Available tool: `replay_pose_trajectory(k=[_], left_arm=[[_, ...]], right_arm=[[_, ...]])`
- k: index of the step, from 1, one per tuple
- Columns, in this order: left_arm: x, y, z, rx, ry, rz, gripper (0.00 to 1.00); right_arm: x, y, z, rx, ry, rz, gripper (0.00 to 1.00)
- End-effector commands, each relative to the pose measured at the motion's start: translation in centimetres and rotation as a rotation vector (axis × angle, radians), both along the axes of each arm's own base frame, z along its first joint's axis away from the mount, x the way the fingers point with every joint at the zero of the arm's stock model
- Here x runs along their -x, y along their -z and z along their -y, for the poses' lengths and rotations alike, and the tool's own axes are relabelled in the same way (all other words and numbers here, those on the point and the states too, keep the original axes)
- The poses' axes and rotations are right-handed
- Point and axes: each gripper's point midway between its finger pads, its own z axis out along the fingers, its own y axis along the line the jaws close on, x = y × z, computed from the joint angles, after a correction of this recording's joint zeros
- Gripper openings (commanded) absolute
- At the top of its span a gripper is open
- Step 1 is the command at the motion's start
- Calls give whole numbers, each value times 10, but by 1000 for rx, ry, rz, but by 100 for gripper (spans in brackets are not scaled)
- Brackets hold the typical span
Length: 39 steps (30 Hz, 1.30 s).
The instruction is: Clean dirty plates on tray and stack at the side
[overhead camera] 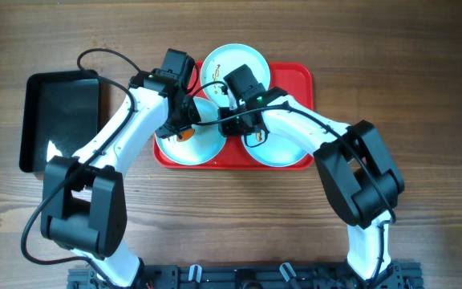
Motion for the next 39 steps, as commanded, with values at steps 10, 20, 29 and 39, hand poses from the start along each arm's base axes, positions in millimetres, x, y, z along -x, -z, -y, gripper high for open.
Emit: replay_pose_trajectory(k=[10, 20, 29, 39], left_arm=[[1, 4, -1, -8, -16, -9, 4], [5, 27, 25, 42, 43, 32, 4], [13, 57, 21, 21, 52, 66, 68], [5, 42, 23, 26, 53, 101, 49]], right_arm=[[-2, 12, 8, 85, 39, 3, 4], [3, 14, 12, 101, 45, -20, 4], [7, 16, 15, 113, 44, -36, 4], [9, 17, 16, 120, 43, -45, 4]])
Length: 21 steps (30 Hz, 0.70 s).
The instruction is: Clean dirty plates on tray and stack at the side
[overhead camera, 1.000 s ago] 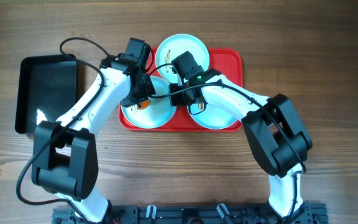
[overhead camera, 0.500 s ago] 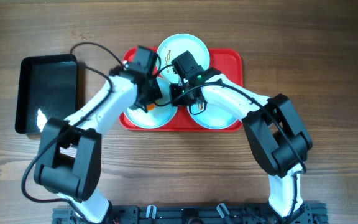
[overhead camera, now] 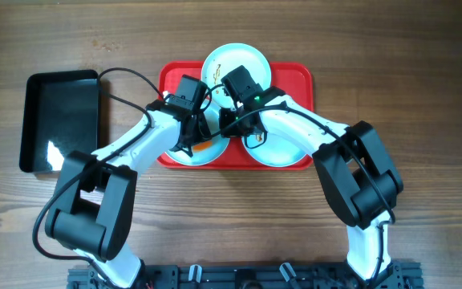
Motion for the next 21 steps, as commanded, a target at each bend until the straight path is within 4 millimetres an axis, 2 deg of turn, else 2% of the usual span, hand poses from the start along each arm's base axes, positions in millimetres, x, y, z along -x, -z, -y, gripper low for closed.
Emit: replay_pose_trajectory(k=[1, 6, 12, 17, 21], left_arm=[[-5, -14, 1, 4, -1, 26, 49], [-9, -34, 4, 32, 1, 74, 49], [-11, -47, 4, 45, 1, 107, 49], [-9, -45, 4, 42, 2, 99, 47], [-8, -37, 4, 38, 3, 78, 47]], right_arm=[[6, 13, 5, 45, -6, -27, 4], [6, 13, 5, 45, -8, -27, 4], [8, 14, 6, 50, -10, -33, 4], [8, 14, 7, 52, -11, -35, 4], [9, 14, 7, 52, -12, -35, 4]])
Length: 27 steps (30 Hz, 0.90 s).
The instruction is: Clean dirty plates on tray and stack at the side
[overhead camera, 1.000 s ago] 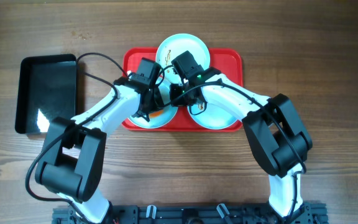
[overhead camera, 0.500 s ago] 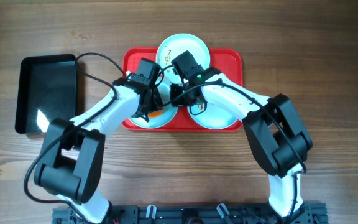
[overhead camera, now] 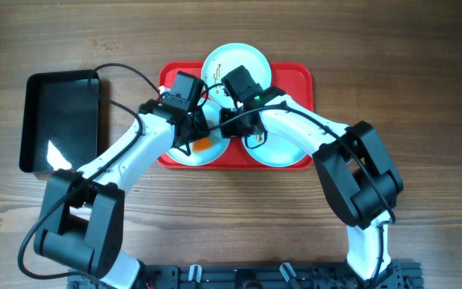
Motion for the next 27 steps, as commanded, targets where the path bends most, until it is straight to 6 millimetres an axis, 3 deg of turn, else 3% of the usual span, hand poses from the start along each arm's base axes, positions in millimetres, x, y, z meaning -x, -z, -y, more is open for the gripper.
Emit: replay_pose_trajectory(k=[1, 19, 24, 26, 27], left_arm=[[-6, -1, 4, 10, 3, 5, 47], [-11, 22, 11, 31, 13, -23, 48], [-9, 26, 12, 33, 15, -36, 38], [-9, 25, 12, 35, 15, -34, 27], [-9, 25, 12, 33, 15, -34, 17]], right_arm=[[7, 14, 6, 46, -11, -27, 4], [9, 14, 6, 47, -12, -35, 4], [9, 14, 6, 47, -12, -35, 4], [9, 14, 6, 46, -9, -36, 5], [9, 14, 6, 46, -8, -36, 4]])
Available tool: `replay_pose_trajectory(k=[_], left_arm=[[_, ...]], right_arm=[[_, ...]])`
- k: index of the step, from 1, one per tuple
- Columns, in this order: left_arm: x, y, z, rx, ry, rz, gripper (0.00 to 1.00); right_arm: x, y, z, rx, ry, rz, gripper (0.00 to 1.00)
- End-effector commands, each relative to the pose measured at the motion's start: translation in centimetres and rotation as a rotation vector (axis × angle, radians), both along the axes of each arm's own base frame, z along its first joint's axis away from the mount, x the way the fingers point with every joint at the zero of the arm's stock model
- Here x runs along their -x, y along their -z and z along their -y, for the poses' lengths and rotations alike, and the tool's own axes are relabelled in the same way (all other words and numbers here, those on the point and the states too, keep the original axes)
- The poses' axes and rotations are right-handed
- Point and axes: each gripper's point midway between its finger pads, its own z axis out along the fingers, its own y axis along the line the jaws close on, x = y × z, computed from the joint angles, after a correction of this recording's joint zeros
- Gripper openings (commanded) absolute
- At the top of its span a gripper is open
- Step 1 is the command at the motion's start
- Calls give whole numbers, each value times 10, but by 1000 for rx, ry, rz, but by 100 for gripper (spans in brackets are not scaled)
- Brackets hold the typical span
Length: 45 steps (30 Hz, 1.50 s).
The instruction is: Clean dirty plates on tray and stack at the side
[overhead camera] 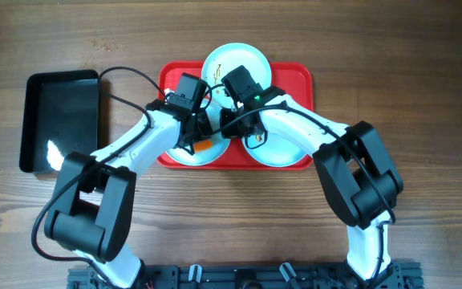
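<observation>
A red tray [299, 74] holds three white plates. The far plate [243, 58] carries a few yellowish scraps. On the near left plate [184, 154] lies an orange piece [203, 145]. My left gripper [203, 131] hangs over this plate, just above the orange piece; its jaws are hidden by the wrist. My right gripper [228, 122] sits between the near left plate and the near right plate [277, 151], close against the left gripper; its fingers are hidden too.
A black rectangular bin [61, 120] stands left of the tray on the wooden table [423, 96]. A black cable loops from the left arm over the tray's left edge. Both arms crowd the tray's middle.
The left arm's elbow has swung a little toward the near edge and the wrist has shifted slightly right. The orange piece, the plates and the right arm stay where they were.
At first my left gripper was over the left part of the near left plate, with the orange piece under it. Later the gripper and the orange piece were further right on that plate, next to the right gripper. They have kept that place since.
</observation>
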Motion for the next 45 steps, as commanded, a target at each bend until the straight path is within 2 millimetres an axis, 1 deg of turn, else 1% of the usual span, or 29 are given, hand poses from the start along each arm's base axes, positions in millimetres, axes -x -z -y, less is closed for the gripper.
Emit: replay_pose_trajectory(k=[1, 2, 12, 18, 22, 26, 28, 30, 32, 33, 37, 41, 45], left_arm=[[-5, -1, 3, 9, 0, 4, 12], [-5, -1, 3, 10, 0, 3, 4], [-6, -18, 5, 30, 2, 36, 4], [-5, -16, 6, 28, 5, 32, 4], [-7, -4, 5, 3, 4, 23, 4], [-7, 18, -21, -143, -35, 2, 4], [-4, 27, -35, -206, -53, -20, 4], [-1, 31, -44, -236, -64, -40, 4], [1, 31, -56, -276, -83, -52, 4], [1, 31, -68, -313, -102, -55, 4], [1, 28, -90, -388, -140, -51, 4], [2, 26, -103, -428, -162, -59, 4], [5, 24, -103, -427, -160, -66, 4]], right_arm=[[8, 14, 5, 43, -8, -30, 4], [7, 14, 5, 43, -8, -30, 4], [7, 14, 5, 43, -9, -29, 4], [7, 14, 5, 41, -5, -28, 4], [7, 14, 5, 39, 10, -33, 4], [8, 15, 6, 44, 7, -39, 4], [10, 15, 7, 50, 6, -47, 4], [11, 16, 8, 55, 6, -52, 4], [12, 16, 9, 57, 10, -53, 4], [12, 16, 9, 57, 10, -53, 4], [13, 16, 10, 61, 9, -58, 4], [15, 17, 12, 69, 8, -68, 4], [17, 17, 13, 75, -4, -72, 4]])
